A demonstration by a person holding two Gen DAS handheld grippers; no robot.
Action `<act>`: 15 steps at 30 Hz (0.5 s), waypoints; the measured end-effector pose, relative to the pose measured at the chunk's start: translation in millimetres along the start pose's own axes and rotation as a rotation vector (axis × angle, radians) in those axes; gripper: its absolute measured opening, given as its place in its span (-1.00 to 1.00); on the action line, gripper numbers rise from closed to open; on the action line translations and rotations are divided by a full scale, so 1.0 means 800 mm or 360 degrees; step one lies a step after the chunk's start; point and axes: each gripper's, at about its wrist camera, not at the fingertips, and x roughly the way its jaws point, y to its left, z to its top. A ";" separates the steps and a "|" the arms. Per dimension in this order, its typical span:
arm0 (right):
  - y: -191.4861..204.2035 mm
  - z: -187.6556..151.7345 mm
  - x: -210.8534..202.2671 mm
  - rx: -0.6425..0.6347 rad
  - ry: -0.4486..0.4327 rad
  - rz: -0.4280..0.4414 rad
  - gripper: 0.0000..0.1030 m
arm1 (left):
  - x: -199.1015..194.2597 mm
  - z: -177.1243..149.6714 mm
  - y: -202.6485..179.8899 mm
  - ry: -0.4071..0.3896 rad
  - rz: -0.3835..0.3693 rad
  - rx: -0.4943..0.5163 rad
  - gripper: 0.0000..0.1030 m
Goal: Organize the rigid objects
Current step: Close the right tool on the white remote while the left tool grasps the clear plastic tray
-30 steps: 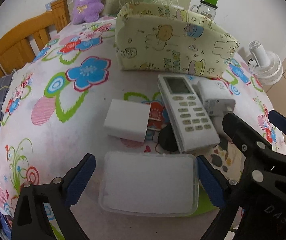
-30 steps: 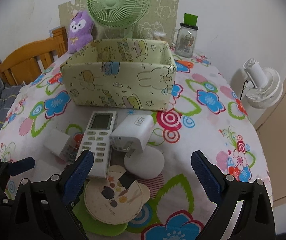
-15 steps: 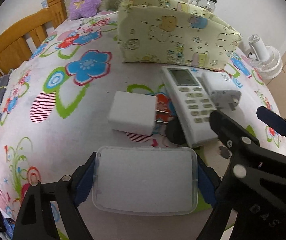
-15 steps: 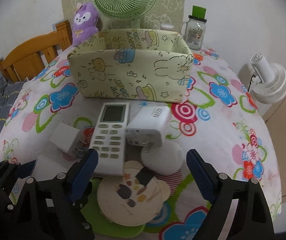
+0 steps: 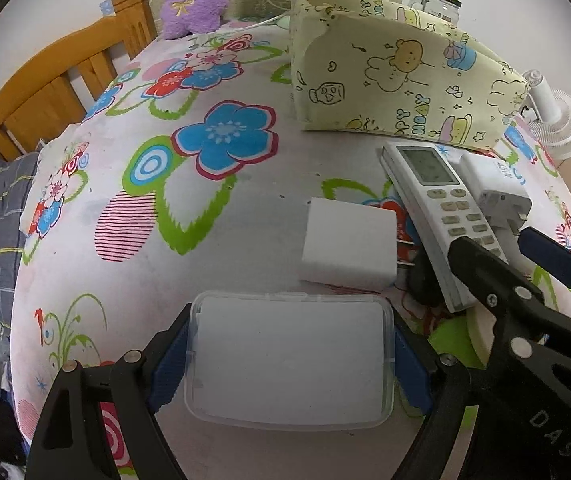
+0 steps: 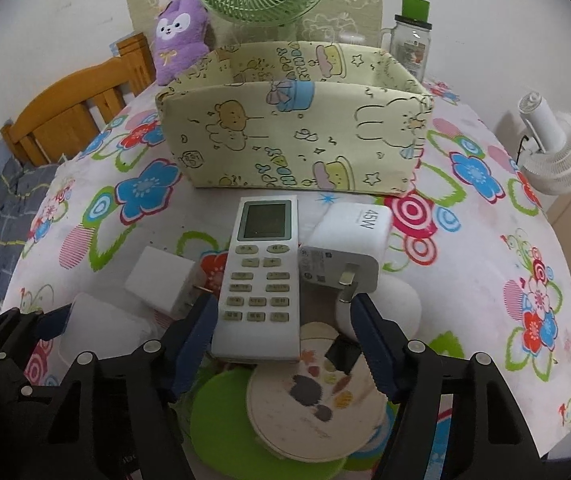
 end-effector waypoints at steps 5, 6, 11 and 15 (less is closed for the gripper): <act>0.006 0.006 0.014 0.0014 0.0022 0.0054 0.28 | 0.003 0.005 0.002 -0.0007 0.0010 0.0030 0.73; 0.008 0.008 0.015 0.0009 0.0018 0.0057 0.27 | 0.004 0.006 0.002 -0.0007 0.0009 0.0032 0.73; 0.019 0.015 0.023 -0.0015 0.0035 0.0062 0.18 | 0.006 0.011 0.008 0.0008 0.0015 0.0025 0.73; 0.027 0.019 0.030 -0.0050 0.0032 0.0014 0.18 | 0.009 0.014 0.012 0.0005 0.0039 0.0036 0.73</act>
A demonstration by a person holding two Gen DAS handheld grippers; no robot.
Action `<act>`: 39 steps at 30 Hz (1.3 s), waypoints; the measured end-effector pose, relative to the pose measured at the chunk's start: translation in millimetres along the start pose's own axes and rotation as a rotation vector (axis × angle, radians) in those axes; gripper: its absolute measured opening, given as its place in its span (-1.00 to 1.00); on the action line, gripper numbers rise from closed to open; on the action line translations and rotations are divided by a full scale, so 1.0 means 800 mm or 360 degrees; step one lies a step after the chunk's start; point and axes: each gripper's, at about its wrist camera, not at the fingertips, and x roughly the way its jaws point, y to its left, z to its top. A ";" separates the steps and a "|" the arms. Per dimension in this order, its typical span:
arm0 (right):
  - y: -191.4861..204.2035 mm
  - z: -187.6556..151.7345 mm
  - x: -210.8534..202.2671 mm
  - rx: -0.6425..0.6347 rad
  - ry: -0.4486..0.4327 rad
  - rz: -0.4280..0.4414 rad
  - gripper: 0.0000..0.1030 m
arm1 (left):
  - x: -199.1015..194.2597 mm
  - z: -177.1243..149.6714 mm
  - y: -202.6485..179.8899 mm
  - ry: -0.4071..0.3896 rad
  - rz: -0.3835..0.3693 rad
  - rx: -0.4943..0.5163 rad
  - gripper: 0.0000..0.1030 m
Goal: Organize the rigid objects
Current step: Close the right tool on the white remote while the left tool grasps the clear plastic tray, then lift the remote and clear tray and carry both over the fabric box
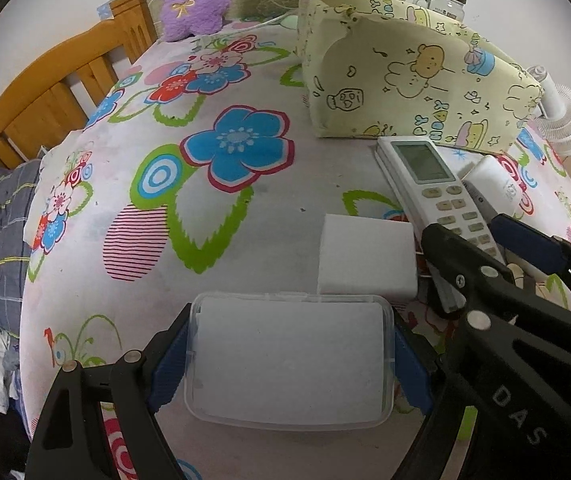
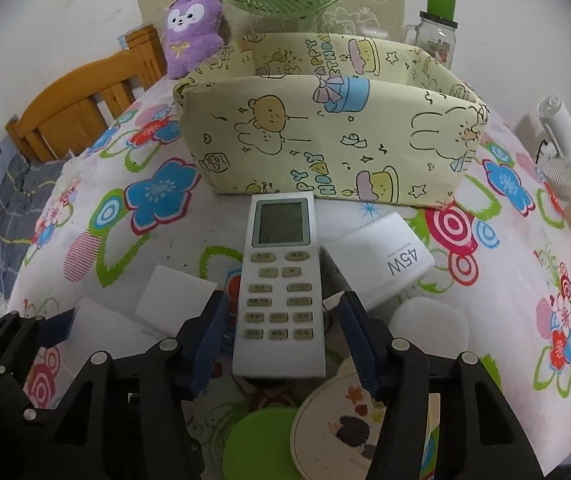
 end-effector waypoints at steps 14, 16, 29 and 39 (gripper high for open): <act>-0.007 0.003 0.007 0.0061 0.0046 0.0068 -0.08 | -0.001 0.005 -0.003 -0.0004 -0.0002 0.0014 0.73; -0.010 0.002 0.004 0.0084 0.0061 0.0092 -0.08 | -0.007 0.004 -0.006 -0.0021 -0.0002 0.0025 0.73; -0.018 0.006 -0.035 0.0103 -0.0001 0.0085 -0.08 | -0.047 0.006 -0.018 -0.0114 -0.0022 0.0080 0.73; -0.031 0.027 -0.082 0.0128 -0.0114 0.0017 -0.08 | -0.085 0.025 -0.033 -0.0197 -0.0073 0.0113 0.73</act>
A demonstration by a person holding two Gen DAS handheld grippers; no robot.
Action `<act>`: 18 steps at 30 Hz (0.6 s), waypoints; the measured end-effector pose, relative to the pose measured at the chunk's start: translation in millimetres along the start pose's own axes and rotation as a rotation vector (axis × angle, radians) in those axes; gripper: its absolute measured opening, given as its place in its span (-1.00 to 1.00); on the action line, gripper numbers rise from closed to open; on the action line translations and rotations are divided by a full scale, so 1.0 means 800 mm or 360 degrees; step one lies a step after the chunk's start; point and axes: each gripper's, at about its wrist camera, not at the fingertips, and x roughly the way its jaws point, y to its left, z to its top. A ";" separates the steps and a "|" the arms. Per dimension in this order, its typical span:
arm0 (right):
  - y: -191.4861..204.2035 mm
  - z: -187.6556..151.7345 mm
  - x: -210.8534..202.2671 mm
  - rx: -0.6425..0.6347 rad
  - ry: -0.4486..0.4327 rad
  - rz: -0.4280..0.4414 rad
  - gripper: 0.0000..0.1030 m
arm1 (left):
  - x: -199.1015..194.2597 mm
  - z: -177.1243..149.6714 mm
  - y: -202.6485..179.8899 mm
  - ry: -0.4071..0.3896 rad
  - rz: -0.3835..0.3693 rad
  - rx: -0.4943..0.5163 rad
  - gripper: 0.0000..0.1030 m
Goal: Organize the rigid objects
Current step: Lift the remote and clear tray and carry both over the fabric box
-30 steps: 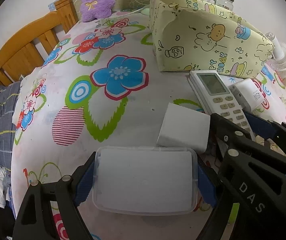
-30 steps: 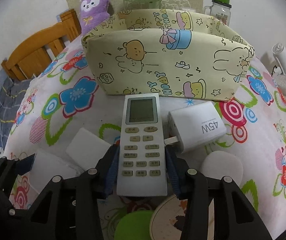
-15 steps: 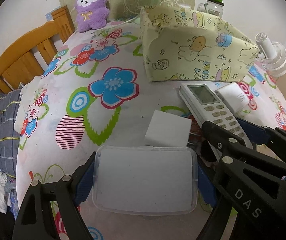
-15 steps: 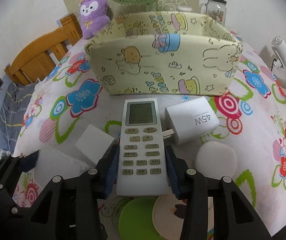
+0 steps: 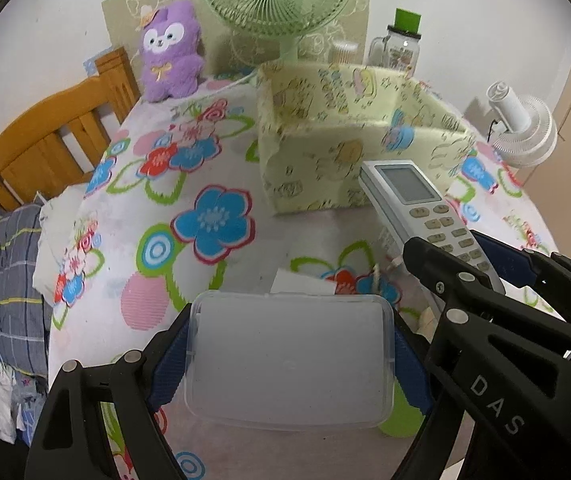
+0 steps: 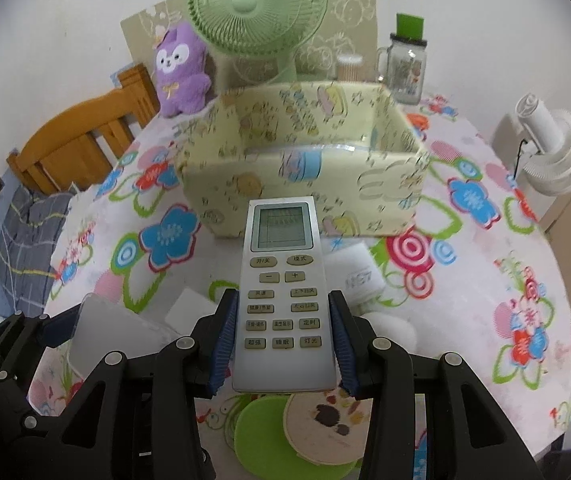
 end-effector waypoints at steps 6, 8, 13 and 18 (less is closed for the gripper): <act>-0.006 0.015 -0.025 0.0008 -0.0062 -0.0031 -0.08 | -0.022 0.016 -0.009 -0.0050 -0.0019 0.0015 0.73; -0.008 0.020 -0.033 0.0013 -0.0079 -0.0042 -0.08 | -0.028 0.020 -0.012 -0.0055 -0.0032 0.0010 0.73; -0.012 0.030 -0.053 0.0013 -0.0108 -0.0062 -0.08 | -0.044 0.030 -0.017 -0.0077 -0.0050 0.0012 0.73; -0.014 0.042 -0.071 0.0012 -0.0139 -0.0074 -0.08 | -0.062 0.042 -0.023 -0.0108 -0.0054 0.0029 0.73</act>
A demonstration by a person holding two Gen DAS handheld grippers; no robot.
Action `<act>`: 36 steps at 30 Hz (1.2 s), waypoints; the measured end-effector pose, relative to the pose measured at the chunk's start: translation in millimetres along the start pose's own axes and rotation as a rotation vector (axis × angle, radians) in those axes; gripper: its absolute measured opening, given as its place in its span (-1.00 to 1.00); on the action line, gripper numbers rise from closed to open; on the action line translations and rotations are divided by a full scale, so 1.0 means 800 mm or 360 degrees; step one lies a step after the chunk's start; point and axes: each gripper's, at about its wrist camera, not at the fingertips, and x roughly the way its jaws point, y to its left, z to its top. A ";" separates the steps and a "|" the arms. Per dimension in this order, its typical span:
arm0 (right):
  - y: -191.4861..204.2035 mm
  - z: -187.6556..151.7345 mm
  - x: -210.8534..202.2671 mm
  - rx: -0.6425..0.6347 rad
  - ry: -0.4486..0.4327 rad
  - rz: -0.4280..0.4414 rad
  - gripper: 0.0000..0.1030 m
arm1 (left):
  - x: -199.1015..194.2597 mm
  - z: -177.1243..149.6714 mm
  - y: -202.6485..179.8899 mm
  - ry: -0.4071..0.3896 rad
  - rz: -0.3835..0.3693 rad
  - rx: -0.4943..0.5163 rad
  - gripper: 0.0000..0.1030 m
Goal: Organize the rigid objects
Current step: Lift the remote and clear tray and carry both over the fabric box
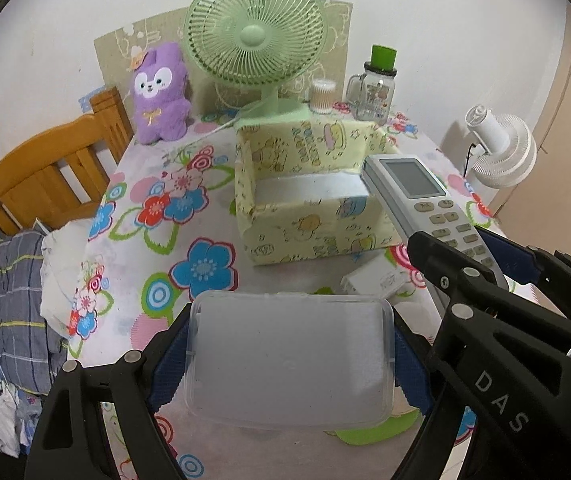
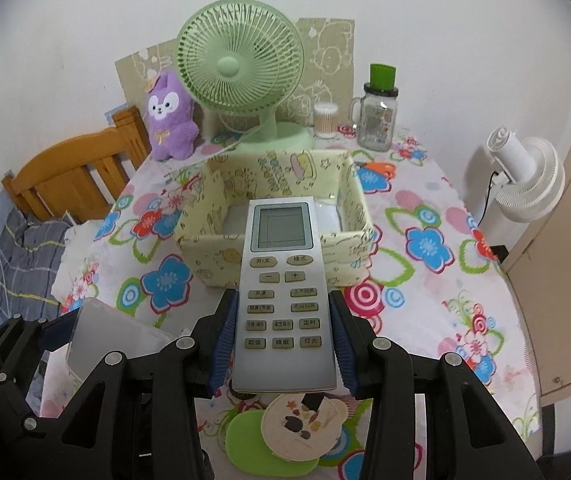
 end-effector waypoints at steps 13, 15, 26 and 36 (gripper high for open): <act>0.004 0.039 -0.034 0.0010 -0.0106 -0.0016 -0.08 | -0.037 0.037 0.001 -0.0120 0.0021 0.0013 0.73; 0.004 0.042 -0.037 0.0012 -0.0114 -0.0022 -0.08 | -0.039 0.042 0.002 -0.0121 0.0019 0.0021 0.73; -0.003 0.069 -0.041 0.0020 -0.0151 -0.0049 -0.08 | -0.041 0.068 -0.002 -0.0154 0.0024 0.0033 0.73; -0.022 0.098 -0.022 0.0003 -0.0153 0.0009 -0.08 | -0.030 0.097 -0.011 -0.0167 0.0053 -0.0029 0.73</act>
